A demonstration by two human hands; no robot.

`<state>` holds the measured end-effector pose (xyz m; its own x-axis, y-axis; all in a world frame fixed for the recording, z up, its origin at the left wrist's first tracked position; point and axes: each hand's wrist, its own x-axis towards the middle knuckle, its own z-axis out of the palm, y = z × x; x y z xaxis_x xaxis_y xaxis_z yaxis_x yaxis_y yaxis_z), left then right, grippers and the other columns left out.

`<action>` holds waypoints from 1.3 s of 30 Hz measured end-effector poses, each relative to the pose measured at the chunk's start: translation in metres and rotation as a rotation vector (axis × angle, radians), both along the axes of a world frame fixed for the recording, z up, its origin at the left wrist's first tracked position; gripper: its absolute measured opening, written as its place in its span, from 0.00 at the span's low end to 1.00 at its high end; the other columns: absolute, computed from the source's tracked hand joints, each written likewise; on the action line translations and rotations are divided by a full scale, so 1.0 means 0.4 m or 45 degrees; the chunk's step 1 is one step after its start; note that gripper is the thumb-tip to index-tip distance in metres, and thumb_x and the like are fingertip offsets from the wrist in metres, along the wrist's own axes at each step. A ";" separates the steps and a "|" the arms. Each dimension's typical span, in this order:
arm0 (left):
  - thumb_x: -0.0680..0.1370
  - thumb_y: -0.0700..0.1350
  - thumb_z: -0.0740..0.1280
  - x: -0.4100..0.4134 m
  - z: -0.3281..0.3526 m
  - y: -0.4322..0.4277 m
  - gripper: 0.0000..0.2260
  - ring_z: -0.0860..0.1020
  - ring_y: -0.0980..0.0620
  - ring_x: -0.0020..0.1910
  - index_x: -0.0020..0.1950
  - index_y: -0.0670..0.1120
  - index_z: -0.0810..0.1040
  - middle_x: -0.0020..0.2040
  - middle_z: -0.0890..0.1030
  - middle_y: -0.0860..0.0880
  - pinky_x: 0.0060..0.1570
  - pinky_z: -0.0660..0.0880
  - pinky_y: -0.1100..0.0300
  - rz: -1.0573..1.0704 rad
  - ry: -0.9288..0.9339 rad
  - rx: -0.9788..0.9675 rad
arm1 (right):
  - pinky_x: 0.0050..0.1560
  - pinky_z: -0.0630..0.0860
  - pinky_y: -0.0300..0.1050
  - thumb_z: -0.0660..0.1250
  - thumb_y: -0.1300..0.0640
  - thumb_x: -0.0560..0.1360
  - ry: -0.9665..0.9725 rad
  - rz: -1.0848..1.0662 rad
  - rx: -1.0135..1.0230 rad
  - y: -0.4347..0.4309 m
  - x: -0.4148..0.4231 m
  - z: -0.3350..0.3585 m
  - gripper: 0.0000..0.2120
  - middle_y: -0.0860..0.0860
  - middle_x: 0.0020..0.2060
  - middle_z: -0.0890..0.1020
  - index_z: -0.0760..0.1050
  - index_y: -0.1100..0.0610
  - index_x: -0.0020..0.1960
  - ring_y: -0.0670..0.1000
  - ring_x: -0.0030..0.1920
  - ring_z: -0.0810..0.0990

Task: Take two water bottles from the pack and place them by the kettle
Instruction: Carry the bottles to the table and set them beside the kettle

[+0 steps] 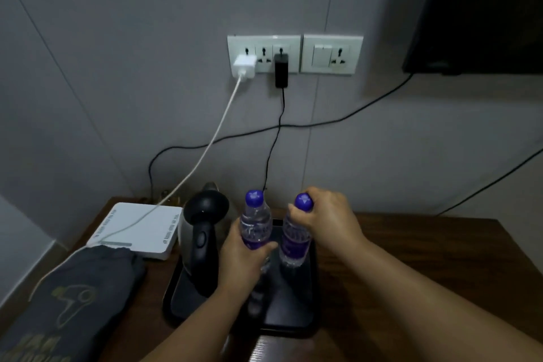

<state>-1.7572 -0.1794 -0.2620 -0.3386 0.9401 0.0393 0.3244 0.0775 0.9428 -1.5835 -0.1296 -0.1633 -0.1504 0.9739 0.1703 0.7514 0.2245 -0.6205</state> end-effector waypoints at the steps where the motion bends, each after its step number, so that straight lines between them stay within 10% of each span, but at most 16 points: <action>1: 0.64 0.42 0.83 0.007 -0.032 0.008 0.29 0.80 0.70 0.48 0.55 0.62 0.74 0.49 0.82 0.61 0.41 0.73 0.76 0.004 0.015 0.010 | 0.38 0.79 0.50 0.73 0.44 0.74 -0.009 0.000 0.003 0.009 0.001 -0.033 0.14 0.50 0.36 0.82 0.79 0.55 0.43 0.51 0.37 0.81; 6: 0.63 0.45 0.83 0.044 -0.138 0.031 0.32 0.81 0.59 0.49 0.64 0.54 0.76 0.51 0.82 0.59 0.49 0.77 0.61 0.018 0.063 0.097 | 0.31 0.69 0.41 0.73 0.44 0.74 -0.066 -0.009 0.080 0.035 0.020 -0.126 0.15 0.47 0.32 0.78 0.76 0.55 0.39 0.46 0.33 0.76; 15: 0.62 0.48 0.84 0.042 -0.179 0.065 0.26 0.81 0.64 0.43 0.54 0.58 0.75 0.45 0.83 0.60 0.39 0.75 0.64 0.029 0.099 0.205 | 0.32 0.70 0.40 0.73 0.44 0.74 -0.088 0.068 0.075 0.046 0.037 -0.123 0.14 0.49 0.35 0.79 0.79 0.56 0.43 0.47 0.34 0.77; 21: 0.63 0.49 0.84 0.046 -0.196 0.053 0.28 0.81 0.65 0.44 0.56 0.61 0.72 0.47 0.82 0.61 0.41 0.77 0.62 0.029 0.031 0.315 | 0.37 0.80 0.51 0.75 0.42 0.72 0.325 0.087 0.147 0.022 0.046 -0.194 0.14 0.52 0.35 0.84 0.82 0.52 0.48 0.52 0.34 0.82; 28: 0.69 0.41 0.81 0.026 -0.268 0.031 0.34 0.81 0.66 0.47 0.70 0.52 0.69 0.54 0.82 0.56 0.41 0.73 0.70 -0.146 -0.057 0.258 | 0.61 0.78 0.47 0.77 0.29 0.55 0.455 -0.018 -0.088 -0.059 0.097 -0.463 0.49 0.44 0.64 0.77 0.67 0.43 0.71 0.45 0.61 0.78; 39: 0.72 0.42 0.78 0.003 -0.306 0.016 0.25 0.82 0.57 0.56 0.61 0.63 0.72 0.58 0.83 0.54 0.56 0.78 0.55 -0.274 0.128 0.279 | 0.63 0.73 0.50 0.72 0.37 0.62 0.423 -0.068 -0.076 -0.071 0.048 -0.575 0.26 0.44 0.59 0.76 0.71 0.33 0.59 0.48 0.64 0.74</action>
<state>-1.7558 -0.1730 -0.3845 -0.1172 0.9551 0.2721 0.4035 -0.2045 0.8918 -1.5644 -0.1581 -0.3933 -0.0447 0.9886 0.1440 0.5159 0.1463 -0.8441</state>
